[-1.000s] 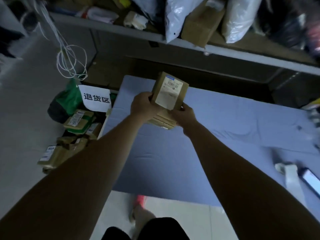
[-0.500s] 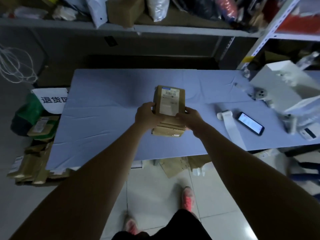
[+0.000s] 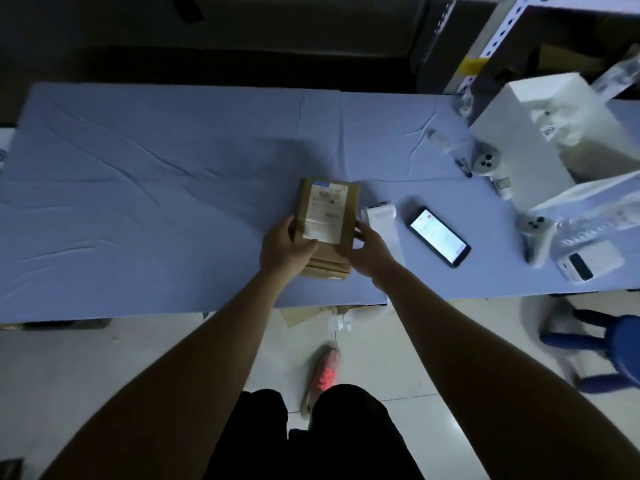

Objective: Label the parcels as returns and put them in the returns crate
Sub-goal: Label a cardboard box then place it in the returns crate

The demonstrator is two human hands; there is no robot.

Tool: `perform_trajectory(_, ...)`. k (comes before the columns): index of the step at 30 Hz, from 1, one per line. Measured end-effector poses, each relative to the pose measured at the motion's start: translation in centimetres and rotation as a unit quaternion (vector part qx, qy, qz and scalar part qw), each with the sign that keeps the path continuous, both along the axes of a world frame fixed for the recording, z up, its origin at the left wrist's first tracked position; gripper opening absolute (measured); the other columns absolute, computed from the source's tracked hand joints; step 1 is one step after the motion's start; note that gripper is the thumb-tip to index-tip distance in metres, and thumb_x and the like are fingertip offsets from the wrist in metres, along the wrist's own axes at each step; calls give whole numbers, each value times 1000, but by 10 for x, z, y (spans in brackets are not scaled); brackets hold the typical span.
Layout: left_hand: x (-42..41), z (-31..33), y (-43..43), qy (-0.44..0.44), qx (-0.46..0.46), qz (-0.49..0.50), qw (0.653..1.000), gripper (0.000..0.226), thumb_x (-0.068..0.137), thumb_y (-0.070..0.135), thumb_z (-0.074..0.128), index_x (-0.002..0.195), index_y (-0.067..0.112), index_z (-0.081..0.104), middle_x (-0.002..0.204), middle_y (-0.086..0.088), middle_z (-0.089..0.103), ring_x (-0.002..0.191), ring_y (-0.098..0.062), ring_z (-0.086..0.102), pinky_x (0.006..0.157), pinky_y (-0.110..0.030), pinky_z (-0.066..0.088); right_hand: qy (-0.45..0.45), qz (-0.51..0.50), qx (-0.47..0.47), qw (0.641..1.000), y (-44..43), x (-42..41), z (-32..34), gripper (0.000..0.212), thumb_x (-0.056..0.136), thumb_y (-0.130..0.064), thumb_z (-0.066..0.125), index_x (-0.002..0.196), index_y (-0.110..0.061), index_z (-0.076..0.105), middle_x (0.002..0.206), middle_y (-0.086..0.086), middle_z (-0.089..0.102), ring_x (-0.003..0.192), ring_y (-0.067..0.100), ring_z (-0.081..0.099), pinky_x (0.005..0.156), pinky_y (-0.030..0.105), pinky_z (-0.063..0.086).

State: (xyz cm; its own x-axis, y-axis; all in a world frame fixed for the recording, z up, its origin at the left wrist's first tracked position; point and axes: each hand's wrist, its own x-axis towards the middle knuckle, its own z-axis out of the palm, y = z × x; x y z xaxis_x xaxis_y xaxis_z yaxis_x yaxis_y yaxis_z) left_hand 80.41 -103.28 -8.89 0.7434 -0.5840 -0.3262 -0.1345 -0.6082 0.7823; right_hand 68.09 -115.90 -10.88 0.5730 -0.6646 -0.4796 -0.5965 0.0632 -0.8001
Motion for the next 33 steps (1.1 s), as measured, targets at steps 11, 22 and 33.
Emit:
perform_trajectory(11,-2,-19,-15,-16,101,-38,994,81,48,51,93,120,24,65,111,6,71,100,-15,65,87,-36,57,126,40,-273,953,-114,-32,3,66,81,-28,76,142,-19,51,136,5,59,125,27,52,102,35,42)
perform_trajectory(22,-2,-20,-21,-5,94,-46,994,77,56,39,95,123,21,63,115,5,70,104,-16,65,88,-36,57,333,126,-257,899,-169,-86,-27,88,79,-52,76,143,-7,36,138,18,40,128,35,40,100,48,44)
perform_trajectory(33,-3,-23,-16,37,86,-13,996,76,52,41,94,119,24,61,112,10,69,103,-13,65,88,-37,57,258,59,-289,920,-142,-45,6,83,74,-51,79,141,-23,40,125,16,48,120,35,45,88,45,50)
